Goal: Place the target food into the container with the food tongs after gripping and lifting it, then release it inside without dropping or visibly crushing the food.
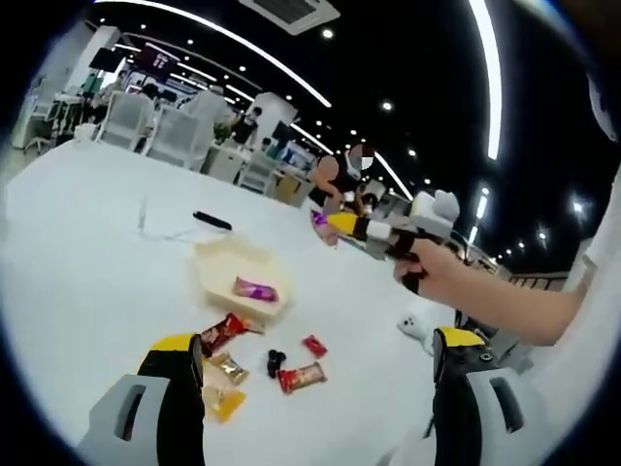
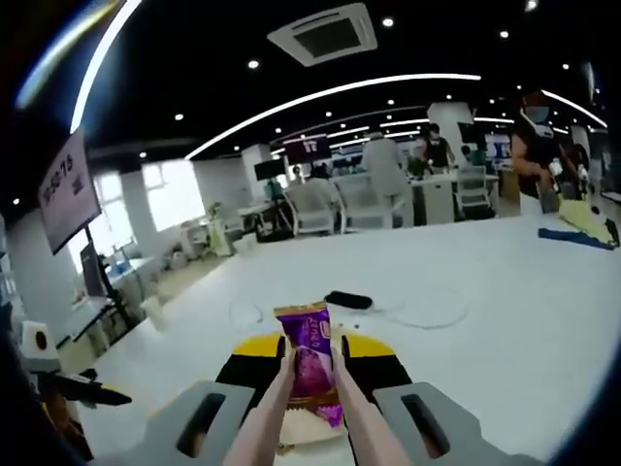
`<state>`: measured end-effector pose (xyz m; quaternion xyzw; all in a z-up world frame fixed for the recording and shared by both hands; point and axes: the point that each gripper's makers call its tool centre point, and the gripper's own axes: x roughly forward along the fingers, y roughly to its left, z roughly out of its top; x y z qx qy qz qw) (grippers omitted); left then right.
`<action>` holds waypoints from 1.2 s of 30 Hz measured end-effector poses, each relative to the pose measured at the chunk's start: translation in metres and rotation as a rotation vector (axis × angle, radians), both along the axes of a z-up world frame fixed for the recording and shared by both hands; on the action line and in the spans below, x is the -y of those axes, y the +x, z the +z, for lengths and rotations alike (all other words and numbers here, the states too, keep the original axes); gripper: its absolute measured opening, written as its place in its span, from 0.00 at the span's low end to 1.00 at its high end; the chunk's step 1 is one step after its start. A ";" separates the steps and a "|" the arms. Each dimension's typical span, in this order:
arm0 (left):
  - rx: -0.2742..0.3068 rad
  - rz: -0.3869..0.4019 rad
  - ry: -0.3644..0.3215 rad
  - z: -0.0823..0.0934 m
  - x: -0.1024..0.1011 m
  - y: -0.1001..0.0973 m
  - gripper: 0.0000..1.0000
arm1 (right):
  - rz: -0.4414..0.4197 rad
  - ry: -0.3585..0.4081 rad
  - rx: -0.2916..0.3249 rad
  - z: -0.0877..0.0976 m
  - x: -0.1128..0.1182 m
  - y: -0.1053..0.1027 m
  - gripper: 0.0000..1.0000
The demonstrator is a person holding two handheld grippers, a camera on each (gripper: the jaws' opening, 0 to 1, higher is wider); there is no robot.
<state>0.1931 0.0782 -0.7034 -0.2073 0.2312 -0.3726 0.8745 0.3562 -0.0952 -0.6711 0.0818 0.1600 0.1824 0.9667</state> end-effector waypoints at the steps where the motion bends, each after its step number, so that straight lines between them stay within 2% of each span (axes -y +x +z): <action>1: 0.002 0.000 0.003 0.000 -0.001 0.001 0.99 | -0.005 0.001 0.001 0.000 0.000 0.001 0.22; 9: 0.012 0.019 0.005 0.005 -0.008 0.006 0.99 | -0.005 -0.012 -0.003 -0.003 -0.002 0.009 0.22; 26: 0.013 0.044 0.002 0.006 -0.017 0.003 0.99 | 0.007 -0.009 -0.019 -0.009 -0.010 0.010 0.22; 32: 0.010 0.056 0.000 0.004 -0.021 0.002 0.99 | 0.004 -0.018 -0.011 -0.008 -0.008 0.017 0.22; 36: 0.014 0.058 0.001 0.005 -0.022 0.000 0.99 | -0.003 -0.011 -0.012 -0.008 -0.006 0.013 0.22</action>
